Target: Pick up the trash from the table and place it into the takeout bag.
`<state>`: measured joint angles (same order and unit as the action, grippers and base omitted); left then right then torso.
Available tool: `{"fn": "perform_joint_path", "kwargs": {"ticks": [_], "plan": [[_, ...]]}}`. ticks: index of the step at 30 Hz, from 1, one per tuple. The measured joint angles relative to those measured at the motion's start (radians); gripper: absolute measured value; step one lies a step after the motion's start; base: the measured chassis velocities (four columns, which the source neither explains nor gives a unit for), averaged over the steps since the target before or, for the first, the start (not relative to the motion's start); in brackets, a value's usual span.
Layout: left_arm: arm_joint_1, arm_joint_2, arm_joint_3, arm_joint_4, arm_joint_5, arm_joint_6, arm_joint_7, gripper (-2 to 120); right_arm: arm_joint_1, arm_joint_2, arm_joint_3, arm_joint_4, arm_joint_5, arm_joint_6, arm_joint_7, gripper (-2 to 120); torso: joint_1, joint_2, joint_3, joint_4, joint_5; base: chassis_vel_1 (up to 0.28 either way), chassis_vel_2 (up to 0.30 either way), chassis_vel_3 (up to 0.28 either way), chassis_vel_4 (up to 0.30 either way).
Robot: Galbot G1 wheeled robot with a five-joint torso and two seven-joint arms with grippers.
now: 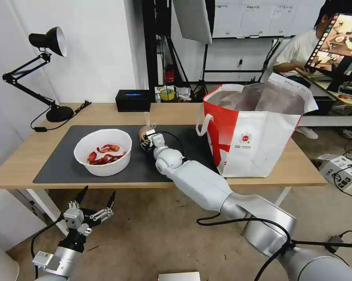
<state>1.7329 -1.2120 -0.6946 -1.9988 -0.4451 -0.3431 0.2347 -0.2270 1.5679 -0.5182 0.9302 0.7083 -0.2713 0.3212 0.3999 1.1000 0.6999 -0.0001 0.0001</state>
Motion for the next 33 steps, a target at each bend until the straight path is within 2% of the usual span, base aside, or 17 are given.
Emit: {"fn": "perform_joint_path", "kwargs": {"ticks": [1,4,5,8,9,11,12,15,17,19,20,23,24,27,28,31,33], "plan": [[0.0,0.0,0.0,0.0,0.0,0.0,0.0,100,0.0,0.0,0.0,0.0,0.0,0.0,0.0,39,0.0,0.0,0.0,0.0,0.0,0.0,0.0,0.0,0.0],[0.003,0.0,0.0,-0.001,0.001,-0.001,0.0,100,-0.011,-0.012,0.0,0.031,0.009,-0.001,0.015,24,0.0,0.0,0.0,0.0001,0.0,0.0,0.0,0.0,0.0],[0.003,0.0,0.0,-0.001,0.001,-0.001,0.0,100,-0.011,-0.012,0.0,0.031,0.009,-0.001,0.015,24,0.0,0.0,0.0,0.0001,0.0,0.0,0.0,0.0,0.0],[0.003,0.0,0.004,-0.002,0.002,-0.001,0.0,100,-0.024,-0.049,-0.005,0.103,0.009,0.004,0.045,11,0.0,0.0,0.0,0.0003,0.0,0.0,0.0,0.0,0.0],[0.003,0.0,0.004,-0.002,0.002,-0.001,0.0,100,-0.024,-0.049,-0.005,0.103,0.009,0.004,0.045,11,0.0,0.0,0.0,0.0003,0.0,0.0,0.0,0.0,0.0],[0.0,0.002,0.016,-0.001,0.002,0.0,0.0,100,-0.042,-0.107,-0.015,0.194,-0.002,0.033,0.075,6,0.0,0.0,0.0,0.0002,0.0001,0.0,0.0,0.0,0.0],[0.0,0.002,0.016,-0.001,0.002,0.0,0.0,100,-0.042,-0.107,-0.015,0.194,-0.002,0.033,0.075,6,0.0,0.0,0.0,0.0002,0.0001,0.0,0.0,0.0,0.0],[-0.01,0.001,0.036,0.011,0.007,0.002,0.0,100,-0.076,-0.188,-0.014,0.329,-0.004,0.054,0.097,6,0.0,0.0,0.0,-0.0001,0.0001,0.0,0.0,0.0,0.0],[-0.013,0.0,0.039,0.013,0.009,0.003,0.0,100,-0.084,-0.209,-0.013,0.364,-0.003,0.057,0.1,6,0.0,0.0,0.0,0.0001,0.0002,0.0,0.0,0.0,0.0],[-0.017,-0.006,0.046,0.015,0.013,0.005,0.0,100,-0.109,-0.281,-0.008,0.487,0.006,0.06,0.108,6,0.0,0.0,0.0,0.0001,0.0002,0.0,0.0,0.0,0.0],[-0.017,-0.006,0.046,0.015,0.013,0.005,0.0,100,-0.109,-0.281,-0.008,0.487,0.006,0.06,0.108,6,0.0,0.0,0.0,0.0001,0.0002,0.0,0.0,0.0,0.0],[-0.019,-0.008,0.047,0.014,0.021,0.005,0.0,100,-0.149,-0.401,0.025,0.696,0.021,0.06,0.117,6,0.0,0.0,0.0,0.0,0.0003,0.0,0.0,0.0,0.0],[-0.019,-0.008,0.047,0.014,0.021,0.005,0.0,100,-0.149,-0.401,0.025,0.696,0.021,0.06,0.117,6,0.0,0.0,0.0,0.0,0.0003,0.0,0.0,0.0,0.0],[-0.017,-0.011,0.047,0.013,0.025,0.005,-0.006,100,-0.18,-0.477,0.08,0.836,0.023,0.065,0.117,6,0.0,0.0,0.0,0.0002,0.0003,0.0,0.0,0.0,0.0],[-0.017,-0.011,0.047,0.013,0.025,0.005,-0.006,100,-0.18,-0.477,0.08,0.836,0.023,0.065,0.117,6,0.0,0.0,0.0,0.0002,0.0003,0.0,0.0,0.0,0.0],[-0.014,-0.012,0.051,0.01,0.026,0.006,-0.011,100,-0.248,-0.584,0.21,0.993,0.023,0.073,0.114,6,0.0,0.0,0.0,-0.0001,0.0002,0.0,0.0,0.0,0.0],[-0.013,-0.012,0.051,0.007,0.027,0.006,-0.011,100,-0.272,-0.612,0.246,1.025,0.021,0.079,0.113,6,0.0,0.0,0.0,0.0,0.0002,0.0,0.0,0.0,0.0]]}}
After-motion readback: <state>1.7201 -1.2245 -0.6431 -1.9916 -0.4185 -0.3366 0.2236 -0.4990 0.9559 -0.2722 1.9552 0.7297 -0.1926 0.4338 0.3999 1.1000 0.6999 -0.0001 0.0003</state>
